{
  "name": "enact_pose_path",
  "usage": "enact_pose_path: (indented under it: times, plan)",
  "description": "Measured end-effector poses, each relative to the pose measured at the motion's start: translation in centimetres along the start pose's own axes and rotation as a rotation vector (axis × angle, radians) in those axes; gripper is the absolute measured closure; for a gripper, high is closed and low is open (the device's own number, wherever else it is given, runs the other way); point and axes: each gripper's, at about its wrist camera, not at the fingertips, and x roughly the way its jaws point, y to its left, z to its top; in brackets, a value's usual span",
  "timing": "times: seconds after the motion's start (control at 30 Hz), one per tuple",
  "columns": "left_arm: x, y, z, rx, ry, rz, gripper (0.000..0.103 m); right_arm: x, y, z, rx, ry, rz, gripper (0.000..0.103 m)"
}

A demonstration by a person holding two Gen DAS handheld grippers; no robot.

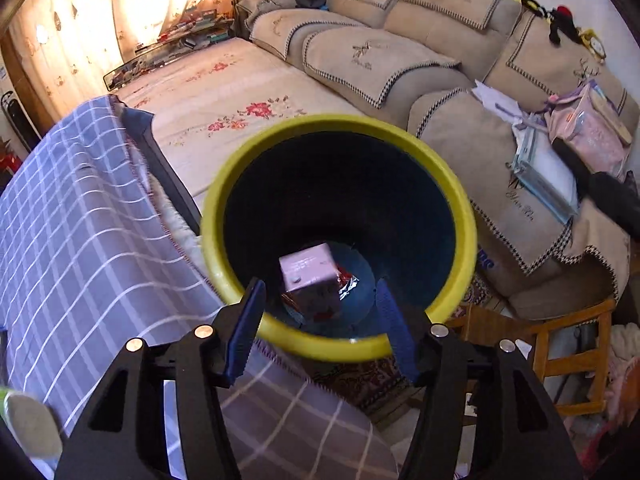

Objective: Collect trash
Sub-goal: 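Carry the carton with the left gripper over the bin and drop it, then reach the right gripper to the white paper towel and pinch it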

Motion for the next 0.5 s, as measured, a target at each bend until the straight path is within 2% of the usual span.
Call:
enact_pose_path:
  times: [0.07, 0.13, 0.3, 0.5]
  plan:
    - [-2.2, 0.5, -0.6, -0.015, -0.032, -0.008, 0.043, -0.1, 0.3, -0.1, -0.004, 0.000, 0.008, 0.065]
    - [-5.5, 1.1, -1.8, -0.041, -0.099, -0.007, 0.035, 0.0, 0.8, -0.2, -0.011, 0.003, 0.016, 0.062]
    - [-13.2, 3.7, -6.1, -0.115, -0.241, 0.017, 0.026, 1.0, 3.7, -0.8, -0.062, 0.040, 0.063, 0.061]
    - [-21.6, 8.6, -12.8, -0.240, -0.363, 0.141, 0.019, 2.7, 10.7, -2.5, -0.185, 0.109, 0.187, 0.057]
